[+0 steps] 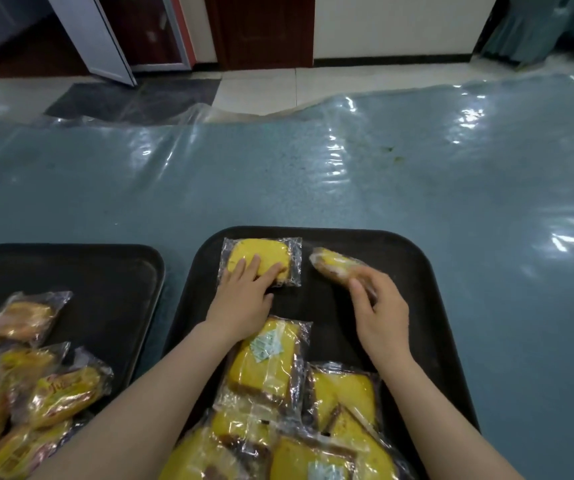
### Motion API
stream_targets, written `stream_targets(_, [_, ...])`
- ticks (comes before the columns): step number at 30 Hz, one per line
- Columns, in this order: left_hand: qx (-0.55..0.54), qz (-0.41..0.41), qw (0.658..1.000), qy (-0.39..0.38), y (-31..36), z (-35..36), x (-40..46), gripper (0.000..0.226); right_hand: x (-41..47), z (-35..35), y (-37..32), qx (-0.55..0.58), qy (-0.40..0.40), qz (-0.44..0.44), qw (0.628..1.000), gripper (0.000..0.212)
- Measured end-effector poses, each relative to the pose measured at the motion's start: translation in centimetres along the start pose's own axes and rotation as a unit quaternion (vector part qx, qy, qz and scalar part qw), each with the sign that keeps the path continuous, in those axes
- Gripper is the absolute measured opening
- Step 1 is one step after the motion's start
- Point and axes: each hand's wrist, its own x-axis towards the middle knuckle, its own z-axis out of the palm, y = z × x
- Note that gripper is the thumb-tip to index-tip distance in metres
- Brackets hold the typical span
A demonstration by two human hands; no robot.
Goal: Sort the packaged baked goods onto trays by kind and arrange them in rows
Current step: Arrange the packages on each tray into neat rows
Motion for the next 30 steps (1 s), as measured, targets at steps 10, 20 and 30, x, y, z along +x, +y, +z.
stream_targets(10, [0.002,0.009,1.0,-0.023,0.1,0.7,-0.4,0.064,3.2,0.6,-0.9,0.276,0.07,0.326,0.901,0.019])
stream_targets(20, [0.004,0.002,0.999,-0.05,0.8,0.9,-0.4,0.069,1.3,1.5,-0.2,-0.316,-0.045,0.024,0.947,0.06])
stream_targets(30, [-0.036,-0.079,0.996,-0.016,4.0,1.0,-2.1,0.071,2.0,1.5,2.1,-0.352,-0.225,-0.037,0.908,0.059])
